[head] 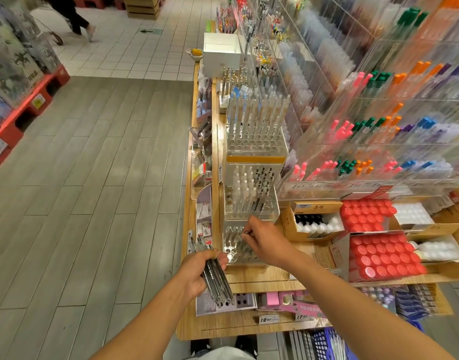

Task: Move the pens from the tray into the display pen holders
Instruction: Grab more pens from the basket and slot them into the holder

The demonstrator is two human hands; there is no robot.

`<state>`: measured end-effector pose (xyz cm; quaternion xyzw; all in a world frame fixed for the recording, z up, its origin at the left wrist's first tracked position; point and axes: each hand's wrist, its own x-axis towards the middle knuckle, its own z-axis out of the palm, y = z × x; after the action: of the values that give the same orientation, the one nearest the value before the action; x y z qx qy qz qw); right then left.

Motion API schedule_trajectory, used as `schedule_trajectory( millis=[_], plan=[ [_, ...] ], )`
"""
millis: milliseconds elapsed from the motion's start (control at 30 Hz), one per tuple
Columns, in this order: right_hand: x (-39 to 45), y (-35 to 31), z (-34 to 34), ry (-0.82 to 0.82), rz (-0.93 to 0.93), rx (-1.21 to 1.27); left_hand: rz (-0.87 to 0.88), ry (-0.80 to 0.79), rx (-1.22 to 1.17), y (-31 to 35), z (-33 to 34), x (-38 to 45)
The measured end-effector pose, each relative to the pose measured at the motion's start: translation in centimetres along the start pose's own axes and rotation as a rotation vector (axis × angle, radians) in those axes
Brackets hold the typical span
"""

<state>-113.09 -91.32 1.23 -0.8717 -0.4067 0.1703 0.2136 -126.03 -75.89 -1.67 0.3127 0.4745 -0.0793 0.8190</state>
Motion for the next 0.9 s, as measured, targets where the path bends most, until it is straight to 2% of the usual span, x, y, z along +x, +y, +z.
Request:
schedule_trajectory(
  millis=[267, 400, 633, 733, 900],
  plan=[
    [-0.1, 0.1, 1.5, 0.029, -0.080, -0.186, -0.012, -0.039, -0.031, -0.1, -0.1, 0.1],
    [0.2, -0.9, 1.9, 0.047, -0.043, -0.193, -0.020, -0.071, -0.014, 0.0, -0.1, 0.1],
    [0.7, -1.1, 1.5, -0.013, 0.035, -0.190, -0.038, -0.134, -0.003, -0.4, 0.5, -0.3],
    [0.3, -1.5, 1.3, 0.021, 0.157, 0.076, -0.028, -0.162, 0.008, -0.3, 0.9, -0.7],
    [0.2, -2.3, 0.7, -0.115, 0.319, 0.461, -0.001, -0.214, 0.043, -0.3, 1.0, -1.3]
  ],
)
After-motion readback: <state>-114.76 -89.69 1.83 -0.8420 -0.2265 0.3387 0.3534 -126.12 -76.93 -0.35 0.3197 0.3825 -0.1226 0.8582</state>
